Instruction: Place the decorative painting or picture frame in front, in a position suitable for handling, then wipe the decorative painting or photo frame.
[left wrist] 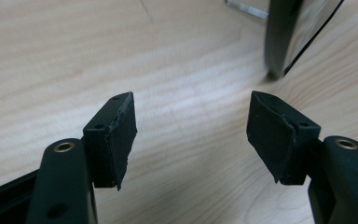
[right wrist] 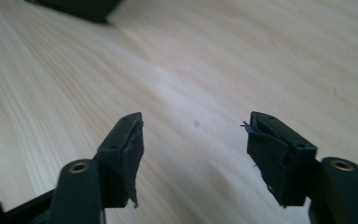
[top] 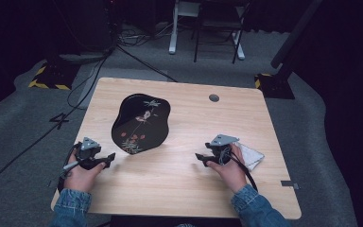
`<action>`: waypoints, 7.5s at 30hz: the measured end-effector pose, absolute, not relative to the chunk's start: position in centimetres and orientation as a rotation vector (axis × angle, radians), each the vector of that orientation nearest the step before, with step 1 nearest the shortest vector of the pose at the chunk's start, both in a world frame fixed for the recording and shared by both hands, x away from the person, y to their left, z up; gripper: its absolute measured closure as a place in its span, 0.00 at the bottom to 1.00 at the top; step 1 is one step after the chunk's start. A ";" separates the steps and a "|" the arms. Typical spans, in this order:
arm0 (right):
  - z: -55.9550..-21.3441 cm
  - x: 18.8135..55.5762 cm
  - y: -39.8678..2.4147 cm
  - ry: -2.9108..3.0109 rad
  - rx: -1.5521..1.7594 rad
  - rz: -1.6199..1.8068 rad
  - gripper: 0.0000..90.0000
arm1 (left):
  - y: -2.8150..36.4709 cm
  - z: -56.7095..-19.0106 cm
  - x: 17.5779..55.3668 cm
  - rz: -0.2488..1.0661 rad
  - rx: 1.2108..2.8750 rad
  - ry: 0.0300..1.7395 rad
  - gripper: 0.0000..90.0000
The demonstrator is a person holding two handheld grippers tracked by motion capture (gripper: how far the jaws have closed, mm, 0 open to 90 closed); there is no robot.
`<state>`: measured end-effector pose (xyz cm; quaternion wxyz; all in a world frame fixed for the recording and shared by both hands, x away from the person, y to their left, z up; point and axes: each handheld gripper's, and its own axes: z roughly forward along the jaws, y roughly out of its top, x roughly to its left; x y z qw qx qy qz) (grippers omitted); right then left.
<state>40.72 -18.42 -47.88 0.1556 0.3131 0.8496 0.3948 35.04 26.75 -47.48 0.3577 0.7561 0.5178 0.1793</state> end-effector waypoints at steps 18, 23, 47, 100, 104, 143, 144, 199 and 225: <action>-42.4 44.5 -9.8 2.353 0.818 1.391 0.39 | 23.8 -44.1 36.6 0.448 1.861 1.254 0.38; -42.0 45.6 -7.0 2.358 0.798 1.431 0.39 | 23.5 -44.1 37.3 0.452 1.835 1.229 0.38; -40.9 44.7 -6.0 2.340 0.829 1.315 0.50 | 20.9 -43.0 37.7 0.322 1.890 1.264 0.54; -42.4 37.9 -27.1 2.185 1.116 1.187 0.54 | 9.0 -40.3 35.0 -0.011 1.963 0.530 0.89; -43.5 38.7 -28.6 2.193 1.212 1.128 0.49 | 8.8 -40.6 35.1 -0.018 1.978 0.525 0.89; -46.0 40.1 -31.1 2.310 1.302 0.769 0.88 | 9.1 -41.2 35.5 -0.036 1.968 0.535 0.89; -45.5 39.9 -31.2 2.302 1.299 0.801 0.88 | 9.1 -41.2 35.5 -0.037 1.969 0.537 0.89; -33.0 31.8 -16.2 2.240 0.585 1.373 0.88 | 12.8 -42.8 33.1 0.053 1.950 0.521 0.89; -33.2 31.4 -12.3 2.325 0.480 1.371 0.88 | 12.5 -42.6 32.9 0.082 1.978 0.512 0.89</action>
